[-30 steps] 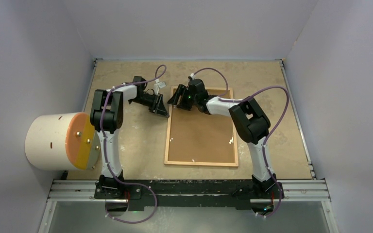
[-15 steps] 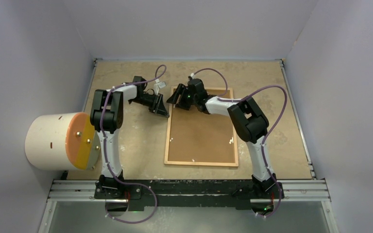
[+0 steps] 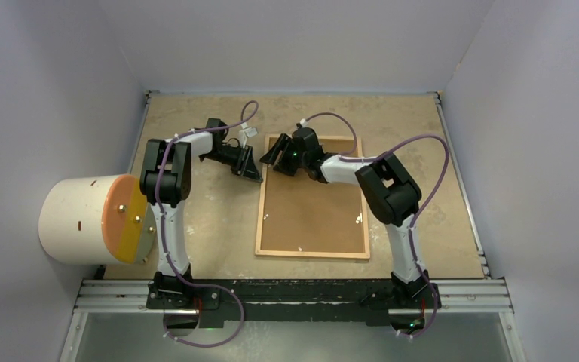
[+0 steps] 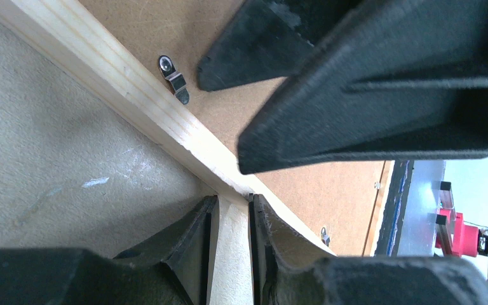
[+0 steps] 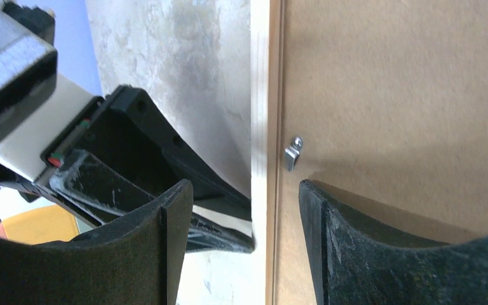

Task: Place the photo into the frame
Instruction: Install the photo frame at the center of the board.

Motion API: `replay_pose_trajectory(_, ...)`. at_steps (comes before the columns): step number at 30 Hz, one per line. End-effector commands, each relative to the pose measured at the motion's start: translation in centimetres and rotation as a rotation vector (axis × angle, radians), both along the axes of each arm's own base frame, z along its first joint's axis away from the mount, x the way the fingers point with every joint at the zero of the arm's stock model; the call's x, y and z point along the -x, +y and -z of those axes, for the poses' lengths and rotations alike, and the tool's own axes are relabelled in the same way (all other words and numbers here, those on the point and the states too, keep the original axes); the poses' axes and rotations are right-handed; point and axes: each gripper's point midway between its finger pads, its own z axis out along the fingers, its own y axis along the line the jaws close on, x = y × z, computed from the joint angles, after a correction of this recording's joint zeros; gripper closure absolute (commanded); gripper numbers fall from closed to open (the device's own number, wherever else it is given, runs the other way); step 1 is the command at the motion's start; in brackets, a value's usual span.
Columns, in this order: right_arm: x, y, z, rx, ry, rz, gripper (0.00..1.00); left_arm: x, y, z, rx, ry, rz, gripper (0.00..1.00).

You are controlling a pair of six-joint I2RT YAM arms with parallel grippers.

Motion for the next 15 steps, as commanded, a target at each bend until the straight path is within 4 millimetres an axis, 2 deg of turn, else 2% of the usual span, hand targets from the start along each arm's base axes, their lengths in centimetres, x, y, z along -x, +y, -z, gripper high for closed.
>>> replay_pose_trajectory(1, 1.5, -1.3, 0.4, 0.062, 0.022, 0.027, 0.35, 1.7, 0.8, 2.3, -0.095, 0.011, 0.033, 0.74)
replay_pose_trajectory(5, 1.5, -1.1, 0.6, 0.056, 0.019, 0.029, 0.35, 1.8, 0.8, 2.3, -0.094, 0.014, 0.031, 0.74)
replay_pose_trajectory(15, -0.2, -0.4, 1.9, 0.074, -0.003, 0.042, 0.37, 1.8, 0.8, 2.4, -0.094, 0.017, 0.03, 0.74)
